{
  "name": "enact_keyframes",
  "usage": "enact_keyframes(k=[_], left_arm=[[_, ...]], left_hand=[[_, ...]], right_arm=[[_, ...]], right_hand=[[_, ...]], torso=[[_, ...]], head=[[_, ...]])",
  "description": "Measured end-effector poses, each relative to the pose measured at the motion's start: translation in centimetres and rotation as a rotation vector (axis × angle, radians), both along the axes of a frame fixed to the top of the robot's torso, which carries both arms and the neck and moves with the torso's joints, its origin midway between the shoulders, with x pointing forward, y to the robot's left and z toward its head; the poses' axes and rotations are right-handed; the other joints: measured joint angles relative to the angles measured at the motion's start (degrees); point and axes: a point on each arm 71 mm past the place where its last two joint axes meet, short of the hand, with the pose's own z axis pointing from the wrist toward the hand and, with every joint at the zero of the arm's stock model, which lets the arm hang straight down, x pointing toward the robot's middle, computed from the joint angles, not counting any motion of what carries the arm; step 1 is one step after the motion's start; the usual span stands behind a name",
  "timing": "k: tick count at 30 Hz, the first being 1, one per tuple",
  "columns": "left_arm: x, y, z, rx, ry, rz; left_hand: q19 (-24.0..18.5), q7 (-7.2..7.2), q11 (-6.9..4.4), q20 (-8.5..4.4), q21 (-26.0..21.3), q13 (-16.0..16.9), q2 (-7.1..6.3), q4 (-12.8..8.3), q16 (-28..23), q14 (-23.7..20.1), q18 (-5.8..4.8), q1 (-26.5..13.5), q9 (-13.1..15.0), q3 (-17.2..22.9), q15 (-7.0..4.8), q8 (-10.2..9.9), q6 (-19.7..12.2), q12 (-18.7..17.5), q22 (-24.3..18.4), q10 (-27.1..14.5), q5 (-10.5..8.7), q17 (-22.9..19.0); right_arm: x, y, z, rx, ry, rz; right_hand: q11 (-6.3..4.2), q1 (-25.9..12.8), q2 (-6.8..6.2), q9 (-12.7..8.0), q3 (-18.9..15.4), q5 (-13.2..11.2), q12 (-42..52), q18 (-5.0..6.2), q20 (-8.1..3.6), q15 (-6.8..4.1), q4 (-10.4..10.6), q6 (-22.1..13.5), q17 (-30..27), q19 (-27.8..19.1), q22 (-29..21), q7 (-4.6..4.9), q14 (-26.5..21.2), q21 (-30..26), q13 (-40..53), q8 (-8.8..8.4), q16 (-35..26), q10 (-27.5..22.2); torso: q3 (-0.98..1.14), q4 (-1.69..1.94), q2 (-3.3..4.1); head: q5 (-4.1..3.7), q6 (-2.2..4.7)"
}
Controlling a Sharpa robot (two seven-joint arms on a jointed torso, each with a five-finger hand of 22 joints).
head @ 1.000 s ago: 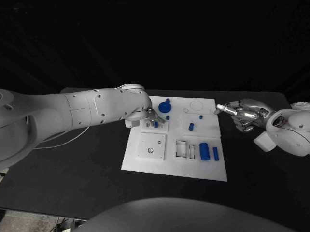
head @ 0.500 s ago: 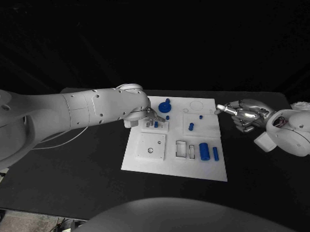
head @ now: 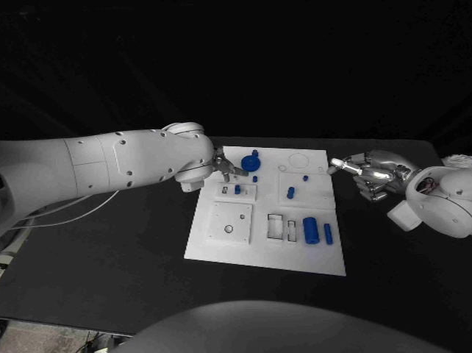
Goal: Assemble the parts on the task board
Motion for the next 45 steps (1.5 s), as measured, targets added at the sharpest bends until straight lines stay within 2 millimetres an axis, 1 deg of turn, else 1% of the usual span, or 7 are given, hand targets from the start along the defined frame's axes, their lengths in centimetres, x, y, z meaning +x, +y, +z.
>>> enact_keyframes(k=[6, 8, 14, 17, 26, 40, 45], left_arm=[[0.3, 1.3, 2.7, -0.015, -0.07, 0.026], [0.3, 1.6, 2.9, -0.014, -0.078, 0.032], [0.8, 2.6, 3.2, -0.001, -0.089, 0.054], [1.3, 3.0, 3.1, 0.01, -0.09, 0.067], [3.0, 2.8, 2.2, 0.057, -0.075, 0.08], [4.7, 2.1, -0.3, 0.12, -0.033, 0.085], [5.0, 2.1, -0.9, 0.132, -0.026, 0.085]], left_hand=[[0.0, -0.23, 0.0, 0.0, 0.6, 0.0, 0.88, -0.07, 0.0, 0.0, 0.0, 1.71, 0.25, -1.18, 0.0, 0.37, 0.63, 0.0, 0.0, 0.0, 2.25, 0.0], [0.0, -0.49, 0.0, 0.0, 0.76, 0.0, 1.37, 0.14, 0.0, 0.0, 0.0, 2.4, 0.45, -1.53, 0.0, 0.75, 0.92, 0.0, 0.0, 0.0, 4.34, 0.0], [0.21, -0.51, -0.41, -0.21, 1.8, 0.0, 2.62, 0.0, 0.0, -0.12, 0.0, 6.22, 0.95, -2.18, -0.12, 1.02, 0.94, 0.0, 0.0, -0.01, 14.12, 0.05], [0.21, -0.52, -0.41, -0.21, 1.93, 0.0, 2.8, 0.0, 0.0, -0.21, 0.0, 6.99, 1.1, -2.5, -0.21, 1.07, 0.95, 0.0, 0.0, -0.01, 16.4, 0.05], [0.21, -0.81, -0.41, -0.21, 1.93, 0.0, 2.96, -0.16, 0.0, -0.21, 0.0, 7.61, 1.47, -2.66, -0.21, 1.65, 1.24, 0.0, 0.0, -0.01, 16.87, 0.04], [0.21, -0.81, -0.41, -0.21, 1.93, 0.0, 3.69, -0.16, 0.0, -0.21, -0.01, 8.34, 1.76, -2.65, -0.21, 1.65, 1.24, 0.0, 0.0, -0.01, 17.1, 0.03], [0.21, -0.81, -0.41, -0.21, 1.93, 0.0, 3.77, -0.2, 0.0, -0.21, 0.0, 9.02, 2.98, -3.11, -0.21, 3.11, 1.24, 0.0, 0.0, 0.0, 17.49, 0.03]], right_arm=[[0.0, -0.1, 0.0, 0.0, -0.002, -0.003], [0.0, -0.1, 0.0, 0.001, -0.003, -0.003], [0.0, -0.1, 0.0, 0.003, -0.005, -0.003], [-0.1, -0.1, 0.0, 0.005, -0.005, -0.001], [-0.1, 0.0, 0.1, 0.009, -0.008, 0.001], [-0.2, -0.1, 0.1, 0.012, -0.009, 0.0], [-0.2, -0.2, 0.1, 0.012, -0.009, -0.001]], right_hand=[[-0.01, -0.3, -0.3, 0.0, -0.16, 0.0, -0.35, 0.0, 0.0, 0.0, 0.16, 0.0, 0.0, 0.0, 0.0, 0.0, 0.0, 0.0, 0.02, 0.0, 0.0, -0.01], [-0.01, -0.3, -0.3, 0.0, -0.16, 0.0, -0.35, 0.0, 0.0, 0.0, 0.16, 0.0, 0.0, 0.0, 0.0, 0.0, 0.0, 0.0, 0.02, 0.0, 0.0, -0.01], [-0.04, -0.83, -0.23, -0.06, -0.32, 0.0, -0.35, 0.0, 0.0, 0.0, 0.0, 0.0, -0.01, 0.0, 0.0, 0.0, 0.0, 0.0, 0.01, 0.0, 0.0, -0.04], [-0.05, -0.83, -0.23, -0.06, -0.47, 0.0, -0.35, -0.01, 0.0, -0.01, 0.15, 0.0, 0.0, 0.0, 0.0, 0.0, 0.0, 0.0, 0.01, 0.0, 0.0, -0.04], [-0.05, -0.83, -0.23, -0.05, -0.47, 0.0, -0.34, 0.0, 0.0, -0.01, 0.15, 0.0, -0.01, 0.0, 0.0, 0.0, 0.0, 0.0, 0.01, 0.0, 0.0, -0.04], [-0.04, -0.83, -0.24, -0.1, -0.63, 0.0, -0.33, 0.0, 0.21, -0.01, 0.0, 0.0, -0.01, 0.21, 0.0, 0.0, 0.0, 0.0, 0.01, 0.0, 0.0, -0.04], [-0.04, -0.83, -0.24, -0.1, -0.63, 0.0, -0.33, 0.0, 0.21, -0.01, 0.0, 0.0, -0.01, 0.21, 0.0, 0.0, 0.0, 0.0, 0.0, 0.0, 0.0, -0.04]], torso=[[0.02, 0.01, -0.04], [0.01, 0.0, -0.04], [0.01, 0.01, 0.03], [0.01, 0.01, 0.09], [0.0, -0.05, 0.11], [0.01, -0.04, 0.1], [0.01, -0.02, 0.07]], head=[[0.03, 0.01], [0.04, 0.01], [0.05, 0.01], [0.05, 0.01], [0.41, 0.01], [0.07, 0.0], [-0.02, 0.0]])
